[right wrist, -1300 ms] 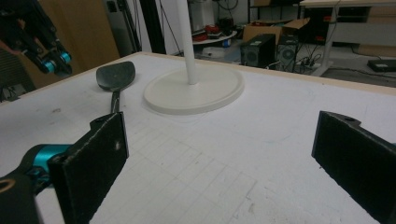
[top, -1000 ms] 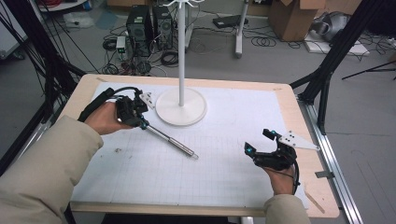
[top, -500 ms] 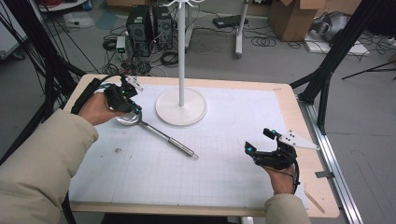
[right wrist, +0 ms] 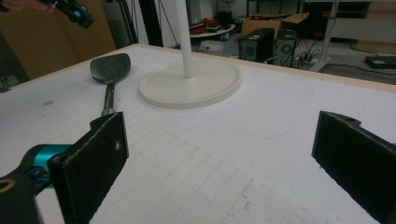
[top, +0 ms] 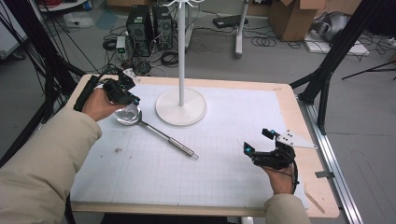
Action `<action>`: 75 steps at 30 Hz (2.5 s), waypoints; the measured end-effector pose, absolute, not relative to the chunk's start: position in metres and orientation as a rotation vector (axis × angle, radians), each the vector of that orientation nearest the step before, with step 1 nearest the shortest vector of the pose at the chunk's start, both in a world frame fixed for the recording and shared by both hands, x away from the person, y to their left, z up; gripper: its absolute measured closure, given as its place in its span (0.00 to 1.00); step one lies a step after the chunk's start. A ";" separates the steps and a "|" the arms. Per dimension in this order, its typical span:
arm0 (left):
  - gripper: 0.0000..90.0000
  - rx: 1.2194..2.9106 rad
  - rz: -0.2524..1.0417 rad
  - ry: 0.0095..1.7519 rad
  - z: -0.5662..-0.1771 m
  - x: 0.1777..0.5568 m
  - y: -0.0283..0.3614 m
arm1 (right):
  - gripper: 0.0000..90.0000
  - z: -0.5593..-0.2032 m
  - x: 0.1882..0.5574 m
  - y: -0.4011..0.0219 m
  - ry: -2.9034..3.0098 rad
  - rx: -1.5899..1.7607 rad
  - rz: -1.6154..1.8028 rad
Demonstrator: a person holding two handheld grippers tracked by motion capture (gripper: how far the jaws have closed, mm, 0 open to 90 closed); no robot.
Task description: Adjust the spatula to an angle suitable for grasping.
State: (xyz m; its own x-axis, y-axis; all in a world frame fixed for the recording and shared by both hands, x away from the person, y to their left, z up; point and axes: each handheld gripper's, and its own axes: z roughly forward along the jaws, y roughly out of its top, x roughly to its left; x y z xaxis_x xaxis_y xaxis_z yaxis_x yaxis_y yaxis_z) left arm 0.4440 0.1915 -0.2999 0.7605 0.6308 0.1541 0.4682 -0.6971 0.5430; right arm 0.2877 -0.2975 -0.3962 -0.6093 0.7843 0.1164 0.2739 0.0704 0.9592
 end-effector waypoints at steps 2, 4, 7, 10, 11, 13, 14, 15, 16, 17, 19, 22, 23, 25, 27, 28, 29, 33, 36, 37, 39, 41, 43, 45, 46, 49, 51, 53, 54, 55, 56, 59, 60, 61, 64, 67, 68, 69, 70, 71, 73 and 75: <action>0.99 2.463 0.457 0.852 -0.302 0.448 0.192 | 0.03 -0.396 0.287 -0.298 1.918 1.051 1.557; 0.99 2.456 0.466 0.867 -0.303 0.451 0.192 | 0.03 -0.396 0.287 -0.297 1.923 1.049 1.553; 0.99 2.448 0.478 0.894 -0.306 0.456 0.191 | 0.03 -0.397 0.288 -0.296 1.929 1.047 1.541; 0.99 2.438 0.474 0.925 -0.309 0.459 0.189 | 0.03 -0.397 0.288 -0.295 1.934 1.043 1.537; 0.99 2.441 0.475 0.934 -0.310 0.460 0.188 | 0.03 -0.397 0.287 -0.295 1.934 1.046 1.534; 0.99 2.439 0.477 0.938 -0.313 0.461 0.186 | 0.03 -0.397 0.287 -0.295 1.935 1.047 1.533; 0.99 2.437 0.477 0.937 -0.315 0.462 0.185 | 0.03 -0.397 0.287 -0.295 1.934 1.046 1.531; 0.99 2.437 0.472 0.939 -0.317 0.462 0.184 | 0.03 -0.397 0.287 -0.295 1.934 1.047 1.534; 0.99 2.441 0.463 0.947 -0.321 0.463 0.183 | 0.03 -0.397 0.287 -0.295 1.934 1.047 1.534; 0.99 2.441 0.457 0.954 -0.324 0.464 0.182 | 0.03 -0.397 0.287 -0.295 1.935 1.046 1.533; 0.99 2.441 0.448 0.970 -0.330 0.465 0.180 | 0.03 -0.397 0.287 -0.295 1.935 1.043 1.535; 0.99 2.455 0.440 0.988 -0.337 0.467 0.178 | 0.03 -0.397 0.288 -0.295 1.936 1.043 1.534; 0.99 2.452 0.436 0.998 -0.338 0.468 0.177 | 0.03 -0.397 0.288 -0.294 1.940 1.044 1.534; 0.99 2.452 0.429 1.011 -0.338 0.469 0.175 | 0.03 -0.397 0.289 -0.294 1.941 1.044 1.530; 0.99 2.453 0.424 1.023 -0.340 0.470 0.174 | 0.03 -0.398 0.289 -0.294 1.942 1.039 1.528; 0.99 2.456 0.418 1.030 -0.341 0.470 0.173 | 0.03 -0.397 0.289 -0.295 1.942 1.043 1.528; 0.99 2.455 0.422 1.035 -0.342 0.470 0.172 | 0.03 -0.397 0.289 -0.295 1.941 1.048 1.532; 0.99 2.457 0.398 1.056 -0.346 0.472 0.169 | 0.03 -0.397 0.289 -0.295 1.941 1.048 1.533; 0.99 2.465 0.386 1.077 -0.352 0.472 0.167 | 0.03 -0.397 0.289 -0.295 1.942 1.042 1.533; 0.99 2.465 0.376 1.084 -0.354 0.472 0.167 | 0.03 -0.397 0.288 -0.295 1.943 1.043 1.532; 0.99 2.463 0.363 1.096 -0.359 0.473 0.168 | 0.03 -0.397 0.288 -0.295 1.939 1.039 1.531; 0.99 2.460 0.350 1.100 -0.363 0.473 0.168 | 0.03 -0.397 0.288 -0.295 1.937 1.040 1.532; 0.99 2.470 0.343 1.102 -0.367 0.473 0.168 | 0.03 -0.397 0.289 -0.294 1.941 1.041 1.531; 0.99 2.477 0.333 1.099 -0.370 0.473 0.167 | 0.03 -0.397 0.289 -0.293 1.947 1.043 1.530; 0.99 2.477 0.330 1.096 -0.372 0.473 0.166 | 0.03 -0.397 0.289 -0.293 1.947 1.040 1.530; 0.99 2.494 0.321 1.106 -0.378 0.473 0.163 | 0.03 -0.397 0.289 -0.294 1.943 1.036 1.528; 0.99 2.501 0.315 1.116 -0.382 0.474 0.161 | 0.03 -0.397 0.288 -0.294 1.944 1.036 1.529; 0.99 2.501 0.300 1.124 -0.385 0.474 0.161 | 0.03 -0.397 0.288 -0.294 1.942 1.040 1.532; 0.99 2.502 0.296 1.127 -0.386 0.474 0.160 | 0.03 -0.397 0.288 -0.294 1.940 1.038 1.533; 0.99 2.510 0.293 1.127 -0.387 0.475 0.160 | 0.03 -0.397 0.288 -0.295 1.941 1.038 1.532; 0.99 2.507 0.294 1.134 -0.389 0.475 0.160 | 0.03 -0.397 0.288 -0.295 1.939 1.035 1.530; 0.99 2.511 0.279 1.149 -0.392 0.477 0.162 | 0.03 -0.397 0.287 -0.294 1.944 1.043 1.534; 0.99 2.505 0.274 1.153 -0.393 0.477 0.162 | 0.03 -0.397 0.287 -0.294 1.944 1.043 1.533; 0.99 2.504 0.271 1.158 -0.394 0.478 0.163 | 0.03 -0.397 0.288 -0.294 1.945 1.042 1.530; 0.99 2.503 0.274 1.174 -0.398 0.479 0.165 | 0.03 -0.397 0.287 -0.294 1.944 1.043 1.533; 0.99 2.503 0.268 1.182 -0.401 0.481 0.166 | 0.03 -0.397 0.288 -0.294 1.943 1.036 1.533; 0.99 2.504 0.270 1.184 -0.401 0.482 0.166 | 0.03 -0.397 0.288 -0.294 1.944 1.034 1.530; 0.99 2.505 0.269 1.185 -0.402 0.482 0.166 | 0.03 -0.397 0.288 -0.294 1.947 1.033 1.527; 0.99 2.504 0.263 1.188 -0.402 0.482 0.166 | 0.03 -0.397 0.288 -0.294 1.949 1.037 1.529; 0.99 2.506 0.264 1.193 -0.403 0.482 0.166 | 0.03 -0.397 0.288 -0.294 1.949 1.035 1.528; 0.99 2.513 0.257 1.194 -0.405 0.483 0.166 | 0.03 -0.397 0.288 -0.293 1.950 1.039 1.527; 0.99 2.527 0.252 1.186 -0.407 0.483 0.164 | 0.03 -0.397 0.288 -0.293 1.953 1.041 1.528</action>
